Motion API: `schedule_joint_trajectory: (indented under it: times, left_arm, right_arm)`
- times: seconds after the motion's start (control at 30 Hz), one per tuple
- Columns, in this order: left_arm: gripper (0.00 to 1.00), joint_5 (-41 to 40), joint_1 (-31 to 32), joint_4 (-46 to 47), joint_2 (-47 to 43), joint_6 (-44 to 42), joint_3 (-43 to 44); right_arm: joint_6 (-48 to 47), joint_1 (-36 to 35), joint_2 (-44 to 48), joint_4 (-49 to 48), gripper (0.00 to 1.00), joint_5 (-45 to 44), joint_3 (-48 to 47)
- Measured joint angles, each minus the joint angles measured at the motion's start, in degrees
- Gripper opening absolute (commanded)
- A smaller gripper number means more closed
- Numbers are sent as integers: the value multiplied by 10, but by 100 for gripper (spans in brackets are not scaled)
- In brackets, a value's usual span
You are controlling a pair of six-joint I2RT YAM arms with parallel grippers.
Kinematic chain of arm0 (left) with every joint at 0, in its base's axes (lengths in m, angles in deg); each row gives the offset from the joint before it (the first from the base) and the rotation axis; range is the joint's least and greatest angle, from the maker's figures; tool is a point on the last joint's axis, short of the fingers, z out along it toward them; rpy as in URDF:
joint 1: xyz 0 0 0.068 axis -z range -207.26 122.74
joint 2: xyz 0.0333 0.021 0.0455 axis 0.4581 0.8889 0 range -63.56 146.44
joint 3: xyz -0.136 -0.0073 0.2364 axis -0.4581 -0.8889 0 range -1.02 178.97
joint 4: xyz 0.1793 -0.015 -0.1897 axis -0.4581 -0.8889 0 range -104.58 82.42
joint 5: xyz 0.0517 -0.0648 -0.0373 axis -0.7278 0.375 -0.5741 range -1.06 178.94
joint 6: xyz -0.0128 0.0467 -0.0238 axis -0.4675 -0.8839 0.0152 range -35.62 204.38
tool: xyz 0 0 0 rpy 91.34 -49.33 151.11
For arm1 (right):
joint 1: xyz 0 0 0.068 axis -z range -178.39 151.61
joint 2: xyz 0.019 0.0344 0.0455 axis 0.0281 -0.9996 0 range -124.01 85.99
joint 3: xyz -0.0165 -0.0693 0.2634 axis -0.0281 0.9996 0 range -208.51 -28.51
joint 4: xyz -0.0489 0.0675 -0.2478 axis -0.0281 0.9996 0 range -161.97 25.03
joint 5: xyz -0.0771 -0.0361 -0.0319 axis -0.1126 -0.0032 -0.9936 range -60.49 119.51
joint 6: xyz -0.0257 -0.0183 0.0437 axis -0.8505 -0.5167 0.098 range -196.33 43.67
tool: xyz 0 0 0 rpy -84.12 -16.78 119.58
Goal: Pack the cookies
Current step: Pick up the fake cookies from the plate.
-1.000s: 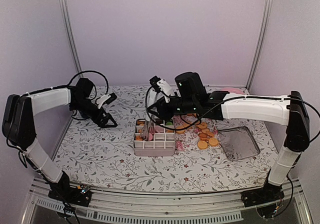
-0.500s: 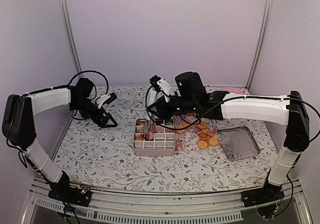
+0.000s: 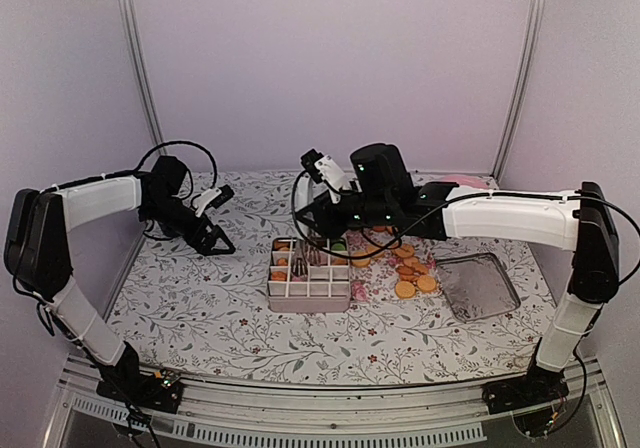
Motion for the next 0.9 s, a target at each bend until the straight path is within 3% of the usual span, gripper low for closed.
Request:
schedule_joint_trajectory:
  times: [0.17, 0.6, 0.9]
  left_arm:
    - [99, 1, 0, 0, 0, 0, 0]
    - [99, 4, 0, -1, 0, -2, 1]
    - [99, 7, 0, -2, 0, -1, 5]
  right_arm:
    - [-5, 10, 35, 0, 39, -18, 24]
    - [-6, 122, 292, 40, 39, -98, 256]
    - [-3, 152, 341, 80, 39, -130, 325]
